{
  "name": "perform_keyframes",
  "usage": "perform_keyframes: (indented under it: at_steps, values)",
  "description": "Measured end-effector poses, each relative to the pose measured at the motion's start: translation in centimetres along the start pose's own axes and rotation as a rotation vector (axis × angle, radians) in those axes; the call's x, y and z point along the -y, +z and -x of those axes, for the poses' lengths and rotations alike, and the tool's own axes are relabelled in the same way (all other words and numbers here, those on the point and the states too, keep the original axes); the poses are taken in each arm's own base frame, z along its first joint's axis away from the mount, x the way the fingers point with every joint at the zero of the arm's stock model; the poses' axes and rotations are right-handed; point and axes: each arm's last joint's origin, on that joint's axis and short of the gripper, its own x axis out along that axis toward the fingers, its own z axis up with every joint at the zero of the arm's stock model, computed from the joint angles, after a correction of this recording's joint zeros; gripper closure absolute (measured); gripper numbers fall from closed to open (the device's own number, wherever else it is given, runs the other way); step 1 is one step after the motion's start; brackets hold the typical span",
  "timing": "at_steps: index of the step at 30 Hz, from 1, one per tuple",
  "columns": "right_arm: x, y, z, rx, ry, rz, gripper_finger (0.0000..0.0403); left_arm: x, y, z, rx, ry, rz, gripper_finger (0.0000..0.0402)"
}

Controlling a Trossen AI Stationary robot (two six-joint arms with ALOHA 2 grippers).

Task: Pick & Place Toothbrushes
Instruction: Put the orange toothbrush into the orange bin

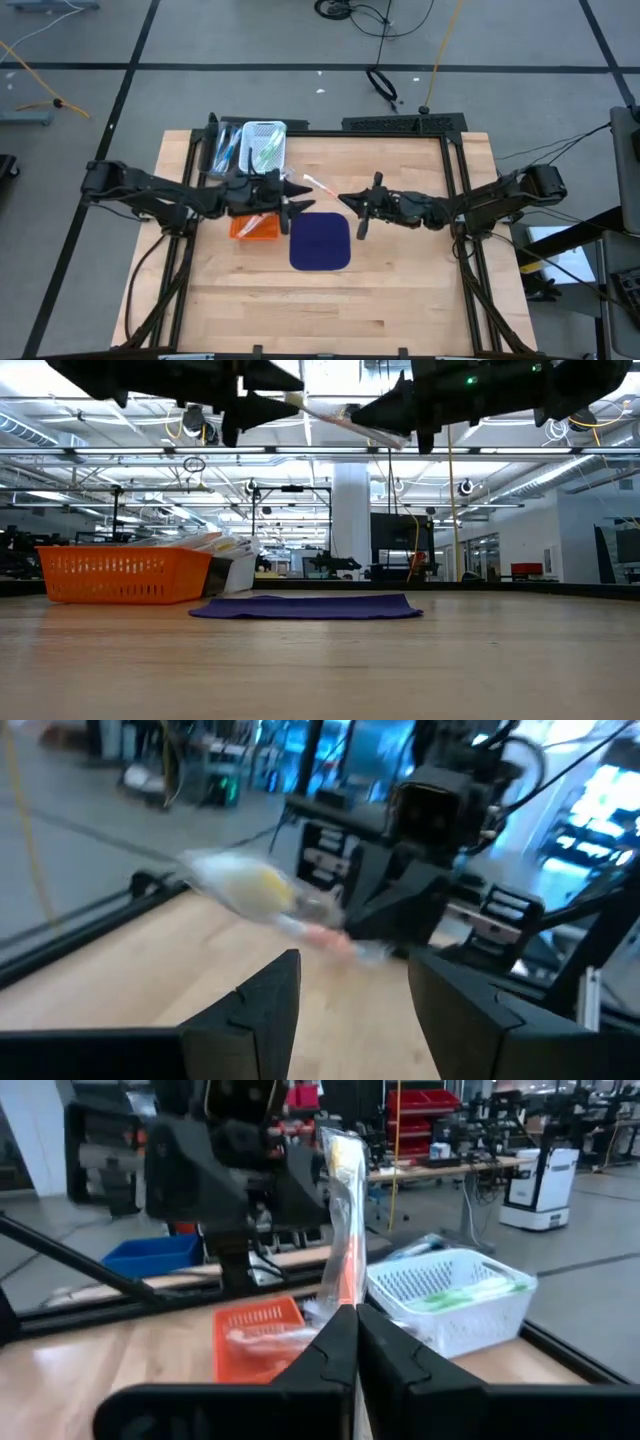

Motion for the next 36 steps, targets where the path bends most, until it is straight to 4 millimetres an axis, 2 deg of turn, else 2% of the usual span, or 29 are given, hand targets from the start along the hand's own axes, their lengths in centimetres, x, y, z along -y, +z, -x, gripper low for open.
perform_keyframes:
  at_steps: [5, 12, 25, 27, 36]
  values:
    - [-0.7, 0.2, 0.3, 0.025, 0.026, 0.003, 0.0402, 0.8, -1.0, -1.6, 0.107, -0.05, -0.013, 0.0213]
    - [-1.0, 0.2, 0.4, 0.028, 0.038, 0.007, 0.0403, 0.8, -2.2, -3.0, 0.222, -0.077, -0.004, 0.0221]
    - [-1.6, 0.3, 0.7, 0.035, 0.06, 0.027, 0.0403, 0.3, -2.8, -3.6, 0.235, -0.081, -0.001, 0.0392]
    - [-1.6, 0.3, 0.7, 0.04, 0.041, 0.039, 0.0403, 0.3, -2.8, -3.6, 0.237, -0.088, 0.016, 0.0391]
    - [-1.6, 0.7, 0.7, 0.078, 0.036, 0.061, 0.0403, 0.4, -3.0, -3.7, 0.222, -0.09, 0.03, 0.0334]
